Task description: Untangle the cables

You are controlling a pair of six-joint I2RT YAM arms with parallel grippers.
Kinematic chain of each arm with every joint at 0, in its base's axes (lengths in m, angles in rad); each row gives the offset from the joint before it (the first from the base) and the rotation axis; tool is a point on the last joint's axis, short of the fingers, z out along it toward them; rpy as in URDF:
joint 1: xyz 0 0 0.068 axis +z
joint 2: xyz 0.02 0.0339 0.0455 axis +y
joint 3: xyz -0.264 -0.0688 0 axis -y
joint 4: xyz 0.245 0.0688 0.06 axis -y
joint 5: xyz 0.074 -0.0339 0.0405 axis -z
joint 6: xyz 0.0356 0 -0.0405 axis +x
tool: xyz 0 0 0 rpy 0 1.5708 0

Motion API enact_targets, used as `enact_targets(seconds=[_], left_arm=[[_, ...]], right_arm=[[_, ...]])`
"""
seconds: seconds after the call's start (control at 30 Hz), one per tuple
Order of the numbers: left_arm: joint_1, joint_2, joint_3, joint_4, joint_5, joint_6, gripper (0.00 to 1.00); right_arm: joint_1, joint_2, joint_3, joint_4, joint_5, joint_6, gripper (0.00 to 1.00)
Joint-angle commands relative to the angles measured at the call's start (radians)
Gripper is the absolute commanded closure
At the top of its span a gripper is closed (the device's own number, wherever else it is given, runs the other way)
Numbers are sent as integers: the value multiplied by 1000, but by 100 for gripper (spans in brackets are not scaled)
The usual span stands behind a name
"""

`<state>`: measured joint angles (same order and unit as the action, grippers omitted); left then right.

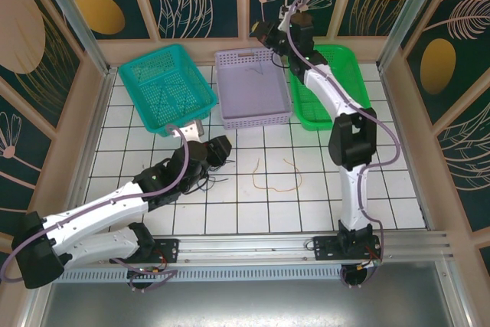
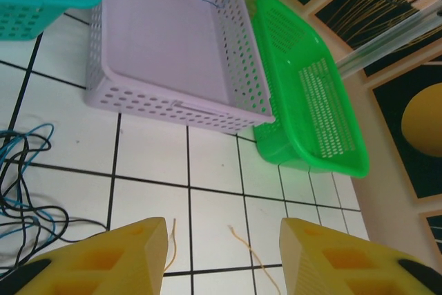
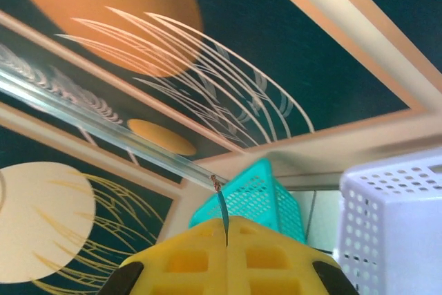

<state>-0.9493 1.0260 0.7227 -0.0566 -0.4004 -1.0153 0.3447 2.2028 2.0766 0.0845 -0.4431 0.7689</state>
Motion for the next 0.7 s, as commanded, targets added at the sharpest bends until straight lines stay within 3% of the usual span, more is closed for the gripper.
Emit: enact_targets(seconds=[0.0,0.1,0.33,0.5,0.67], left_arm=[[2,14,-17,12,29,-15,53],[2,19,-34,24,42,-23,53],[1,23,-28,8,40,-31,53],[2,36,-16,-57,24,-82,52],[2,42,-9,-103,28,-110,52]], right_arm=[[-12,57,85,-170,17,-11,96],[-10,9,14,-255,60,-36,76],[-7,-208,-207,-384,192,-70,50],[-7,-388,-386,-411,262,-79,47],[-3,-590,-597,-423,313,-100,52]])
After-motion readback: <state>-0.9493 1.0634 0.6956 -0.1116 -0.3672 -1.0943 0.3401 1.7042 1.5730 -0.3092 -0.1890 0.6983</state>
